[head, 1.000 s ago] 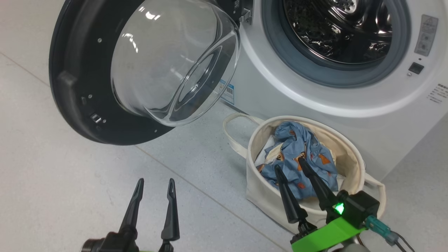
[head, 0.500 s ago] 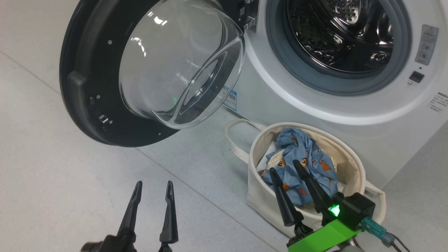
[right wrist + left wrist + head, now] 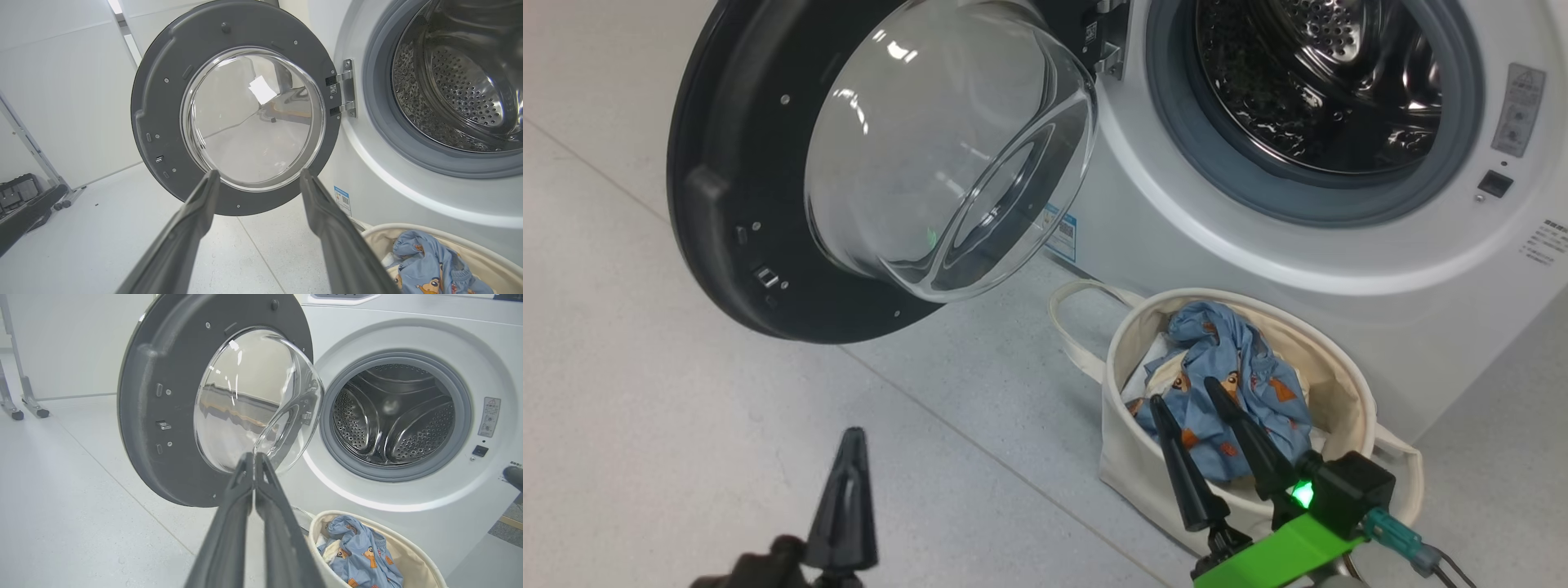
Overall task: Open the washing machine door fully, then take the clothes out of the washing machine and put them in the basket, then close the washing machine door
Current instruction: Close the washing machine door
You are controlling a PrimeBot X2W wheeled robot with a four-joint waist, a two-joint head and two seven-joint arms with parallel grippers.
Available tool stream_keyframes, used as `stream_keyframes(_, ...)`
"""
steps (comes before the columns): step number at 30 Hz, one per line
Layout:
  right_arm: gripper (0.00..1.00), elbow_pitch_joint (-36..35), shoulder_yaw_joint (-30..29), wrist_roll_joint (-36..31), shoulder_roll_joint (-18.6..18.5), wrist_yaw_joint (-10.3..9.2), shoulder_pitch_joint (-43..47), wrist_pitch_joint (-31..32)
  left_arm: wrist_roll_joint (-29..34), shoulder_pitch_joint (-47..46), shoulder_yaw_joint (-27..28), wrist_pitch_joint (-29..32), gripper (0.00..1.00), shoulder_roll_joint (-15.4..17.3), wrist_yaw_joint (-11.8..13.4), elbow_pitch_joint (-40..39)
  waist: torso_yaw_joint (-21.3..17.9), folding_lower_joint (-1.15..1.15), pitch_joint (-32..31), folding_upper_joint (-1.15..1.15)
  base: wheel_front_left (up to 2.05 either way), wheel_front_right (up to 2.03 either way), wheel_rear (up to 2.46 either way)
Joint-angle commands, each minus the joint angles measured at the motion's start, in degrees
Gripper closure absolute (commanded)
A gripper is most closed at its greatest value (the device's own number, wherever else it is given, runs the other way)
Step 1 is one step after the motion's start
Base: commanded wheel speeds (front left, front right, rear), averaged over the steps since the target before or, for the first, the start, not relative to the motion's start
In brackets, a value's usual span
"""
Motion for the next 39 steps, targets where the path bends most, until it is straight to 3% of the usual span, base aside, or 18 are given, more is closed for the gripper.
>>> stream_keyframes(1,0.00,-1.7,1.2,0.4,0.0,0.03,-0.5,-0.3,-0.8,-1.0,3.3,-0.3,1.00,-0.2,-0.2,-2.7,-0.1,0.00,0.4,0.00,0.00,0.00,0.00)
stream_keyframes(6,0.00,-1.7,1.0,0.0,0.0,0.03,-0.6,-0.3,-2.8,-0.5,8.1,-0.3,1.00,-0.2,-1.2,-6.2,-0.5,0.00,1.4,0.00,0.00,0.00,0.00)
stream_keyframes(12,0.00,-2.0,0.9,-1.6,0.0,0.03,-1.6,-0.3,-6.1,-1.5,19.5,-0.3,1.00,2.5,-6.3,-10.9,-1.4,0.00,3.9,0.00,0.00,0.00,0.00)
stream_keyframes(15,0.00,-2.7,-0.2,-2.6,0.0,0.03,-2.3,-0.3,-13.0,-4.5,28.5,-0.3,1.00,5.0,-9.6,-10.8,-2.1,0.00,5.6,0.00,0.00,0.00,0.00)
stream_keyframes(18,0.00,-3.0,-1.0,-3.4,0.0,0.03,-2.7,-0.3,-25.7,-9.3,36.8,0.8,1.00,7.8,-13.7,-7.9,-3.0,0.00,6.8,0.00,0.00,0.00,0.00)
stream_keyframes(22,0.00,-3.6,-1.6,-4.6,0.0,0.03,-3.4,-0.3,-40.6,-16.3,45.1,7.0,1.00,14.1,-15.7,-3.2,-4.5,0.00,9.0,0.00,0.00,0.00,0.00)
stream_keyframes(26,0.00,-3.9,-2.8,-5.7,-0.3,0.03,-3.7,-0.3,-47.6,-21.9,47.7,14.0,1.00,21.0,-15.8,2.8,-6.1,0.00,11.0,0.00,0.00,0.00,0.00)
stream_keyframes(29,0.00,-4.0,-2.7,-6.2,-1.2,0.03,-3.9,-0.3,-54.7,-26.6,49.2,21.7,1.00,24.7,-13.4,9.2,-7.4,0.00,12.5,0.00,0.00,0.00,0.00)
stream_keyframes(32,0.00,-4.6,-2.8,-6.5,-2.2,0.03,-4.5,-0.3,-57.9,-30.4,50.5,26.8,1.00,29.5,-11.0,15.1,-8.7,0.00,14.2,0.00,0.00,0.00,0.00)
stream_keyframes(36,0.00,-5.3,-3.4,-6.6,-3.5,0.03,-5.0,-0.3,-61.4,-34.3,51.7,31.4,1.00,33.1,-8.5,21.7,-10.3,0.00,16.3,0.00,0.00,0.00,0.00)
stream_keyframes(39,0.00,-5.7,-3.5,-6.6,-4.1,0.03,-5.1,-0.3,-64.8,-36.6,52.8,34.9,1.00,34.1,-6.7,25.2,-11.2,0.00,17.6,0.00,0.00,0.00,0.00)
